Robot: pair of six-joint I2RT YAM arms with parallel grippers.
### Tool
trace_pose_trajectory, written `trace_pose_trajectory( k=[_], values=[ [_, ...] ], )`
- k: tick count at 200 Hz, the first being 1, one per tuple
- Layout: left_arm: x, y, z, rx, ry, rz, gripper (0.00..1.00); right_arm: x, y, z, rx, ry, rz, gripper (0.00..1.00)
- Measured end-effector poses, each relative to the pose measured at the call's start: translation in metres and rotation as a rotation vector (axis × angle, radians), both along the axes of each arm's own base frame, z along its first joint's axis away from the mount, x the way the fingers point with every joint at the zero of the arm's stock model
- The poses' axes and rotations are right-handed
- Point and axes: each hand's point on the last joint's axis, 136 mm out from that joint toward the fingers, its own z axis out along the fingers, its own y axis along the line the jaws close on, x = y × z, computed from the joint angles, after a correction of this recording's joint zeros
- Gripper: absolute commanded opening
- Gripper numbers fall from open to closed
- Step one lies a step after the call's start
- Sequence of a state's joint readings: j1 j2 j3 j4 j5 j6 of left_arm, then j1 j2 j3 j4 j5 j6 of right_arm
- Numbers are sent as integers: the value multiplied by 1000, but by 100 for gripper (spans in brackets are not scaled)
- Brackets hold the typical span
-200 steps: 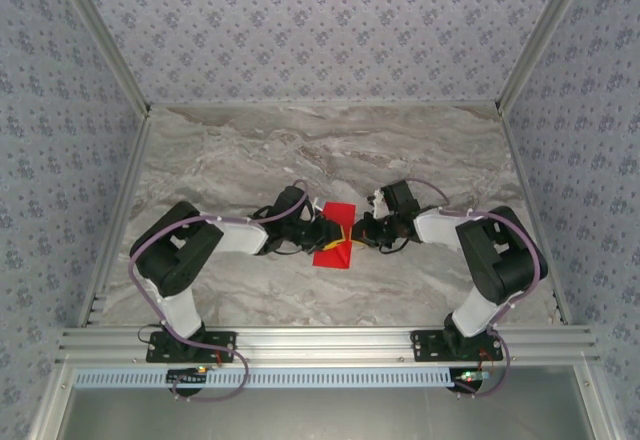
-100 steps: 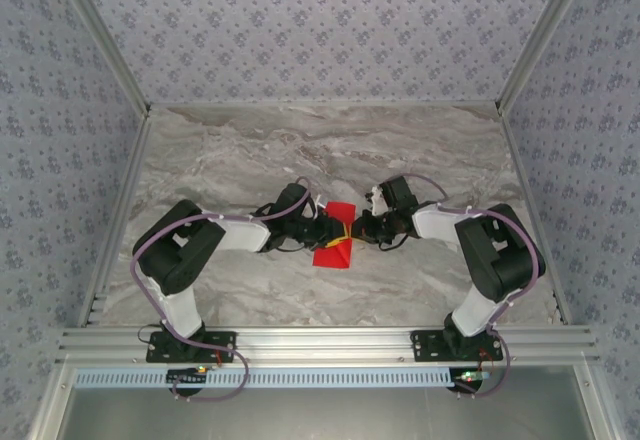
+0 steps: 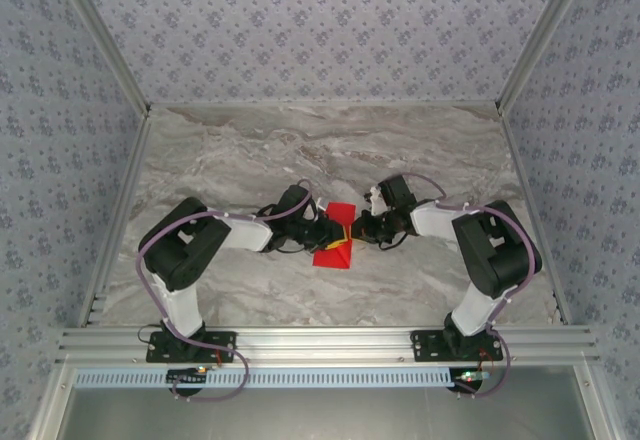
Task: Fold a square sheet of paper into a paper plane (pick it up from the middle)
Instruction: Fold the triangle a second time at the center of the table.
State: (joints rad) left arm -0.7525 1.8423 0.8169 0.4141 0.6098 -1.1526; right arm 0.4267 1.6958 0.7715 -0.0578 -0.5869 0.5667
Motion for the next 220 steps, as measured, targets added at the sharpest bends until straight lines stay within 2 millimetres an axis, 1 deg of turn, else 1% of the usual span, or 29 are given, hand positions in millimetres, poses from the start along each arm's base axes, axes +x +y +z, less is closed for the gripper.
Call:
trace_pose_trajectory(
  k=[70,163,220],
  values=[
    [-1,1,-5,10,10,0,18,0,-1,-6,-13,10,5,6],
    [-1,1,-6,14,12,-1,17,3,1,-4,-9,0,10,6],
    [-2,3,-9,25,19,1,17,2,2,-4,-2,5,18,6]
  ],
)
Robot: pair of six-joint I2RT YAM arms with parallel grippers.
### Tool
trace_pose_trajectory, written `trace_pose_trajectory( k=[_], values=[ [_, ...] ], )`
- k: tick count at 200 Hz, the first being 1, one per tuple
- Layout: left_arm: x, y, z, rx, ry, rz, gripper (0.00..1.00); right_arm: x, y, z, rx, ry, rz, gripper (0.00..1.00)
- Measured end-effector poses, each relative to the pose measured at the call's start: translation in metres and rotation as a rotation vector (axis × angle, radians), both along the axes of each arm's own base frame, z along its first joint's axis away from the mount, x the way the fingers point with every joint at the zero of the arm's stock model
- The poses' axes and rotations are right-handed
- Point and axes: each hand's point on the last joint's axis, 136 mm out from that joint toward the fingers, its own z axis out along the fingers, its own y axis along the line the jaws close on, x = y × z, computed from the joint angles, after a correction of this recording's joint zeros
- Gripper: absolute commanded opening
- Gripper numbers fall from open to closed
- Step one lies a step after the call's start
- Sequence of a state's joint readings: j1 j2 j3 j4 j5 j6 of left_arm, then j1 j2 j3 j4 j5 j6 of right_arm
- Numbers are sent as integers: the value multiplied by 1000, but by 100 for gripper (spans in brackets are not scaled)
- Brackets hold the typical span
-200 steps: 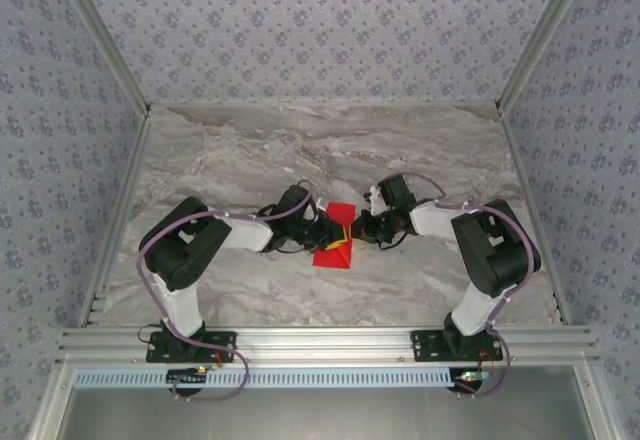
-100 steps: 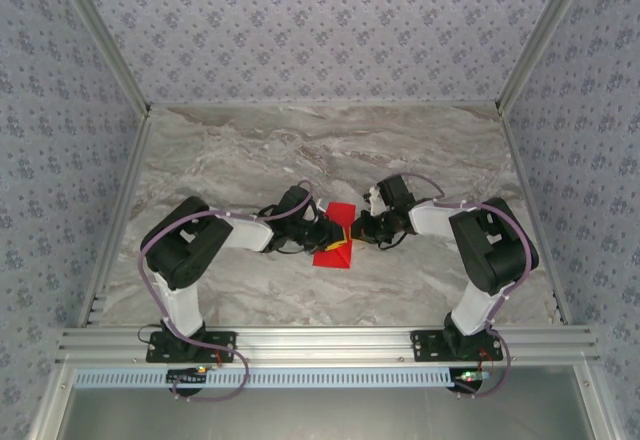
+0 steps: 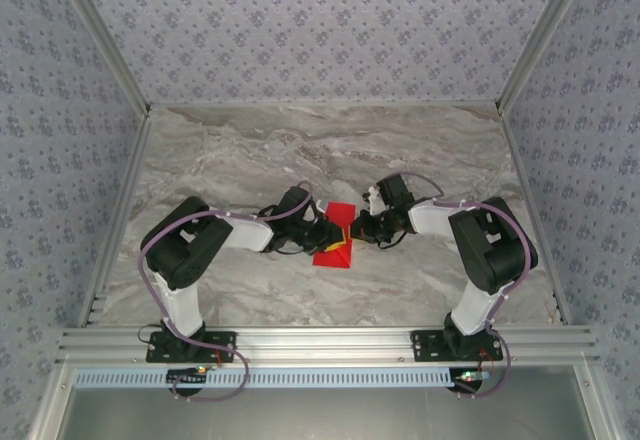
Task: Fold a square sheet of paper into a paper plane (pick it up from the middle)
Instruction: Fold the triangle a second time at the center of the table.
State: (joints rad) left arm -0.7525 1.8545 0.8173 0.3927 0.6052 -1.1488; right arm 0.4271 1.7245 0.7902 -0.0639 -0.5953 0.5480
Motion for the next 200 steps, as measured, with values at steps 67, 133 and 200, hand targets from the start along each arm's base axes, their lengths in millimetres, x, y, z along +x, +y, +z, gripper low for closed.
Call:
trace_pose_trajectory(
  k=[67,133,200],
  values=[
    [-1,1,-1,5,1,-2,17,-2,1,-2,7,10,12,6],
    [-1,1,-2,6,0,-3,17,-1,2,-3,3,11,11,6],
    [-1,1,-5,11,5,-4,17,2,0,-3,-12,5,9,6]
  ],
)
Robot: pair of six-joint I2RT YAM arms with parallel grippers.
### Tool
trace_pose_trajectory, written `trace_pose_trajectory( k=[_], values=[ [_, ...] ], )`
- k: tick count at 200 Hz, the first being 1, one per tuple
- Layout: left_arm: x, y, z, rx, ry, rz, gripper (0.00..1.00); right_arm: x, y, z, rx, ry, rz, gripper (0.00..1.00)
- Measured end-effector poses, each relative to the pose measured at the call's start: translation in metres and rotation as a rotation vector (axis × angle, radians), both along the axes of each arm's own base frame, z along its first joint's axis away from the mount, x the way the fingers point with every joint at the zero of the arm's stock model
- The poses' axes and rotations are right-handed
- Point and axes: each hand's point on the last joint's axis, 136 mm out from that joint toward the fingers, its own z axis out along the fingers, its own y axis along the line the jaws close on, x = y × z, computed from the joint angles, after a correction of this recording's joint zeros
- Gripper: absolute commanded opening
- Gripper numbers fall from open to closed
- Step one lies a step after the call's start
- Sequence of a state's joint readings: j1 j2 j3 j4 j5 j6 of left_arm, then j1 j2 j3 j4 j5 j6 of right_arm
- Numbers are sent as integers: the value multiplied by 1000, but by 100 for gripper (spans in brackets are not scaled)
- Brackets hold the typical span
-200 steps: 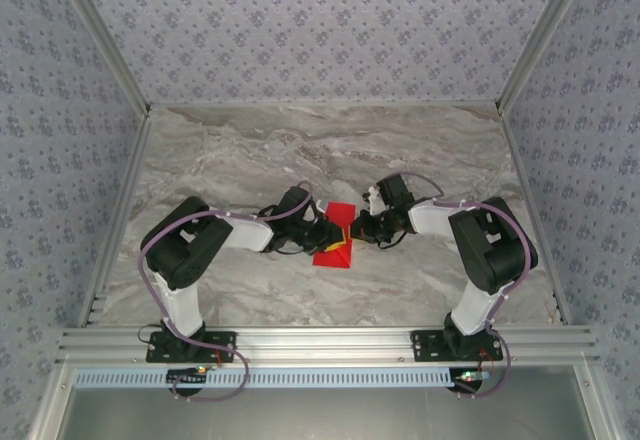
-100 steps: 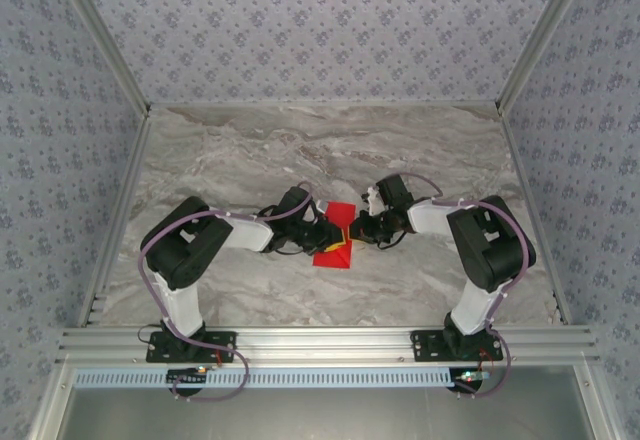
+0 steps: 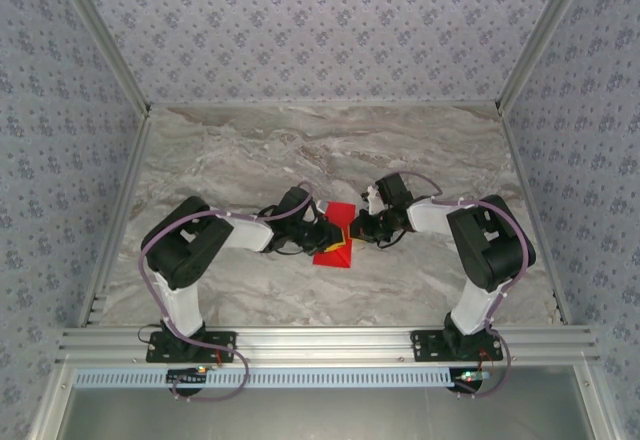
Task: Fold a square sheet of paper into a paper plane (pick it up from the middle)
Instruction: Fold the triangle a second time at the center of the table.
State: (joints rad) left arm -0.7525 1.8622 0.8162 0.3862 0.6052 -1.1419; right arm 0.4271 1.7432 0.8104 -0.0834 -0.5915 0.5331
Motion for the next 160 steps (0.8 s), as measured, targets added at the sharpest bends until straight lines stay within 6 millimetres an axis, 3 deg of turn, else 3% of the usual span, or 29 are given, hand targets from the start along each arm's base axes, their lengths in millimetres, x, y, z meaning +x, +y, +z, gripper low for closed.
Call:
trace_pose_trajectory(
  k=[160],
  values=[
    [-1,1,-10,17,19,1,17,0,0,0,-1,-2,2,6]
  ],
)
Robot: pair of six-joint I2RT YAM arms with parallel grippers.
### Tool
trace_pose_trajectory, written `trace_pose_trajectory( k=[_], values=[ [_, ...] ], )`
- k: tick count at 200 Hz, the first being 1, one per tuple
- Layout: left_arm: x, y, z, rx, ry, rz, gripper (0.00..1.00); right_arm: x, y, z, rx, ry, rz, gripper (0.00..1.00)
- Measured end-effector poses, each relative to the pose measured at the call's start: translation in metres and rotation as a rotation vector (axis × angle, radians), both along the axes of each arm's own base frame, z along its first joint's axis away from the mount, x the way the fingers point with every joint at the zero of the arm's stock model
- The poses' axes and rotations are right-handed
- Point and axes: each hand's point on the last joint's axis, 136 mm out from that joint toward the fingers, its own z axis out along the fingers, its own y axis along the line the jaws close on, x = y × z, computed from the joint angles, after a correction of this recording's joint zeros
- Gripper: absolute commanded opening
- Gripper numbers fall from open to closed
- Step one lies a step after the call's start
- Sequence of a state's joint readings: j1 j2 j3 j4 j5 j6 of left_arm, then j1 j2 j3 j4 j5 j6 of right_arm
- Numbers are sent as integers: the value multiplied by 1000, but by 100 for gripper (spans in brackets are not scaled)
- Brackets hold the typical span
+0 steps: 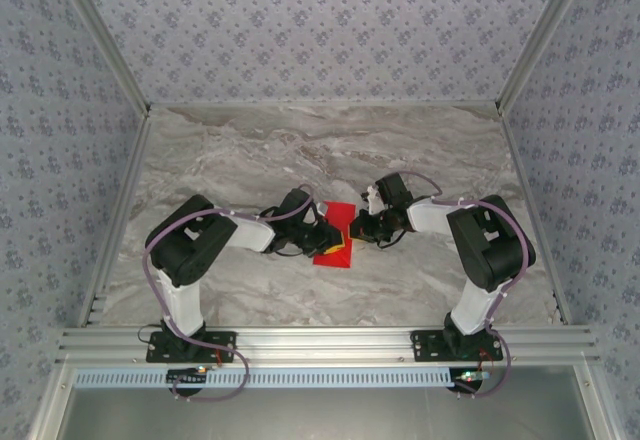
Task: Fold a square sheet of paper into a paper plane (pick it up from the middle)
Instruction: Fold the triangle a second time at the center of the table.
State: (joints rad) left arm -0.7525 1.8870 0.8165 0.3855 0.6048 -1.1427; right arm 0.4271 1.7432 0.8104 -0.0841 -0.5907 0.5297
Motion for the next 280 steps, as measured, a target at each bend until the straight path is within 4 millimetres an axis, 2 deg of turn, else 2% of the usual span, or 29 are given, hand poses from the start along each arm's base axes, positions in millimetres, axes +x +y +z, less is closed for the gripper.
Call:
trace_pose_trajectory(
  k=[36,82,105,131,157,187,229,280],
  values=[
    [0,1,-1,5,2,4,17,0,0,0,0,0,0,7],
    [1,1,-2,16,6,12,16,1,-3,1,-22,3,-8,19],
    [2,2,-2,17,7,14,15,4,-8,10,-51,-28,-25,21],
    [2,2,-2,19,11,19,15,7,-10,23,-56,-71,-31,15],
    [2,2,-3,20,12,20,14,3,-5,24,-56,-79,-5,9],
    [2,2,-3,23,11,22,14,-3,2,18,-59,-59,23,7],
    [2,2,-3,24,12,22,13,-6,1,0,-83,-12,27,6],
    [2,4,-2,47,-1,6,15,-5,1,0,-88,-24,42,5]
  ],
)
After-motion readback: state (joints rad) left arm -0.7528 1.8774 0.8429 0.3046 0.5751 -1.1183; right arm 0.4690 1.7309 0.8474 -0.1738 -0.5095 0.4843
